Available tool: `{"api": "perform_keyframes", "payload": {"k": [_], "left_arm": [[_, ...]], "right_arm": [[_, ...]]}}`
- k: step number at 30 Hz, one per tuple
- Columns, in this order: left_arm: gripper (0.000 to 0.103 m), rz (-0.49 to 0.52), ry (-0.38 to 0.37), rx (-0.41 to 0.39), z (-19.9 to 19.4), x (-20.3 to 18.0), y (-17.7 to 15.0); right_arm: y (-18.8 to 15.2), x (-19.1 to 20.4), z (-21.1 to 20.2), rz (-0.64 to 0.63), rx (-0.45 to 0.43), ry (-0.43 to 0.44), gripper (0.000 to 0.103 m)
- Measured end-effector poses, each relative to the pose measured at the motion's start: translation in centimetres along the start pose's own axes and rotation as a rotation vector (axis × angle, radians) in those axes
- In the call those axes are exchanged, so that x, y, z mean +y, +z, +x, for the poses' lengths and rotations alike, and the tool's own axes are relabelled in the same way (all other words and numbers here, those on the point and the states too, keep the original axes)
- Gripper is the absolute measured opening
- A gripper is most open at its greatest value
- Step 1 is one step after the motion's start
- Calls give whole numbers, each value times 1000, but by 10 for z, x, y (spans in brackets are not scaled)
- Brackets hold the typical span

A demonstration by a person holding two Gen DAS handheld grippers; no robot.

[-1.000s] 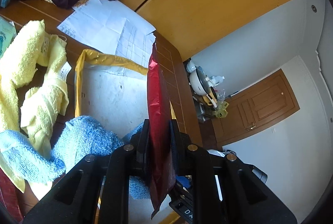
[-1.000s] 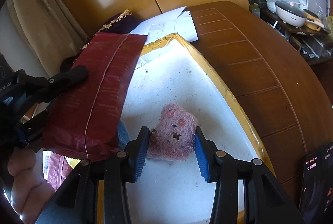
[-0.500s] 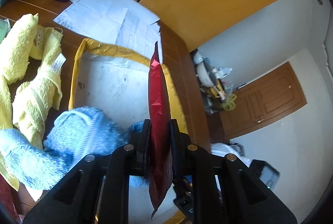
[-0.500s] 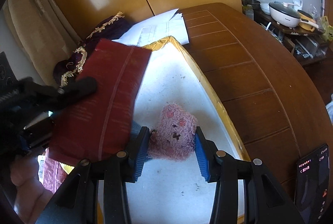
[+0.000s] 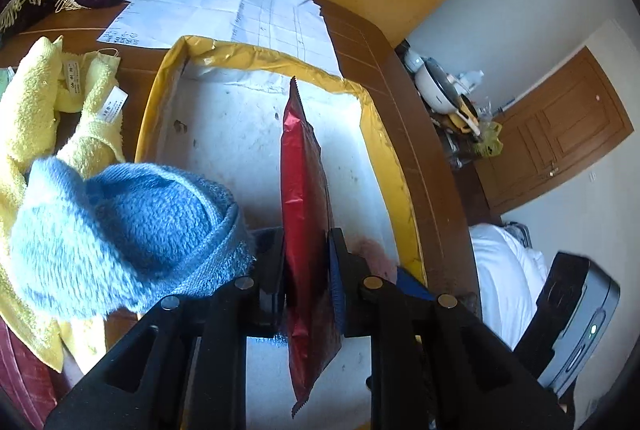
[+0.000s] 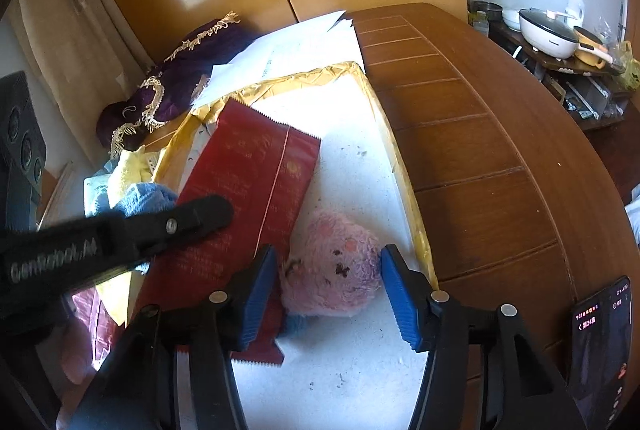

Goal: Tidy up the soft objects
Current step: 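Carry both items into the white box and open both tools, then move both tools back to the towels on the table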

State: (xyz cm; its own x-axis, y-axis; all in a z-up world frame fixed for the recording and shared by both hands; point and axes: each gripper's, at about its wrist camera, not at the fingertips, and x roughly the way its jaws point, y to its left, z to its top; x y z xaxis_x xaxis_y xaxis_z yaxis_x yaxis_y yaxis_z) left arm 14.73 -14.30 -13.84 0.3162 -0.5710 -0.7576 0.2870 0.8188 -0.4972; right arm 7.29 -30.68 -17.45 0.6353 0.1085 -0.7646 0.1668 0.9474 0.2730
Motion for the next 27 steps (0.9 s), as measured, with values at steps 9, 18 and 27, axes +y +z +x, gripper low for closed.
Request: {"api": "perform_keyframes", "payload": {"k": [9, 18, 27], "left_arm": [[31, 71, -29, 10, -25, 3, -27], [68, 26, -30, -176, -85, 24, -57], [68, -13, 199, -339, -123, 54, -93]], "right_arm": [[-8, 3, -10, -11, -19, 46, 67], [-15, 14, -34, 26, -73, 115, 71], [-37, 44, -58, -19, -82, 189, 71]]}}
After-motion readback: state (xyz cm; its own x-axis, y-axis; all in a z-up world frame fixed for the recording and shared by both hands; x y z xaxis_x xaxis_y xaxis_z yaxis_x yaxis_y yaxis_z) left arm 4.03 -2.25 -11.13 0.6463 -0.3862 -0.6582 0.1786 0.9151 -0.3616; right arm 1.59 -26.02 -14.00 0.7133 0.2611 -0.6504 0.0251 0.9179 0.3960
